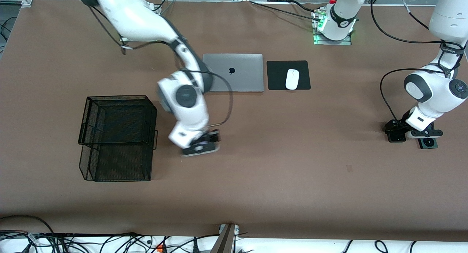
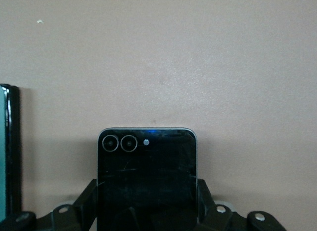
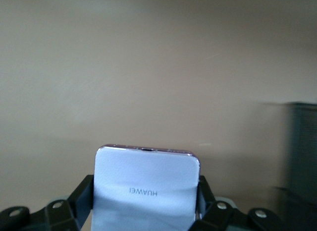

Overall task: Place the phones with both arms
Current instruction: 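Carry the white phone to the mesh holder with the right gripper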

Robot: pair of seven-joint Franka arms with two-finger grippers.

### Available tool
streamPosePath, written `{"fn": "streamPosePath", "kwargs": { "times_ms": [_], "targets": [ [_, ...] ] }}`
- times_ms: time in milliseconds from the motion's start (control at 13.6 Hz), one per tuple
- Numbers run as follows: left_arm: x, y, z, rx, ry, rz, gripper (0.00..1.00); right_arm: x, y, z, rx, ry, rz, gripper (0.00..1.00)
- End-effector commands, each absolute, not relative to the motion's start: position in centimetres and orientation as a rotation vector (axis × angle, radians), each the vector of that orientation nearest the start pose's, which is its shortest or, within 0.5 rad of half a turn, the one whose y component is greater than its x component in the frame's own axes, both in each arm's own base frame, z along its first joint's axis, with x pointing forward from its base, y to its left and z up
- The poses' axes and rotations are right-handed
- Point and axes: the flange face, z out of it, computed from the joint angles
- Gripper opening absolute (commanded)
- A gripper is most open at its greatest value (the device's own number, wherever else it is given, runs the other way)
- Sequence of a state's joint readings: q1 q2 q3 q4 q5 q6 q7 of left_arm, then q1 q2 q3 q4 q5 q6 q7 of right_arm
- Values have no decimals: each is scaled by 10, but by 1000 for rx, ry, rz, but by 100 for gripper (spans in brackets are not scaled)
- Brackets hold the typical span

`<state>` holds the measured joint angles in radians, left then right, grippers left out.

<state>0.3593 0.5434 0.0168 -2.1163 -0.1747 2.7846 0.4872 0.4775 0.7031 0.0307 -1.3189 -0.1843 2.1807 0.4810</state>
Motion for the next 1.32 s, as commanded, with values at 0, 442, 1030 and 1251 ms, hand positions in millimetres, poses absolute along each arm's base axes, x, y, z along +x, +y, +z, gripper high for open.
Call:
{"fn": "streamPosePath", "kwargs": {
  "times_ms": [0,442,1030,1251],
  "targets": [
    [566,213,169,-3173,-59,-231,15,673,256,412,-3226,42,-233,0],
    [639,144,227,-3248,-119,-160,6,643,67,424,-3228,44,110,0],
    [651,-150,243,-3270,-359,-111,0,588,12,338,-3171,-11,-33,0],
    [625,-270,254,-3281,-403,-85,0,585,6,323,-3175,-12,-58,0]
  ]
}}
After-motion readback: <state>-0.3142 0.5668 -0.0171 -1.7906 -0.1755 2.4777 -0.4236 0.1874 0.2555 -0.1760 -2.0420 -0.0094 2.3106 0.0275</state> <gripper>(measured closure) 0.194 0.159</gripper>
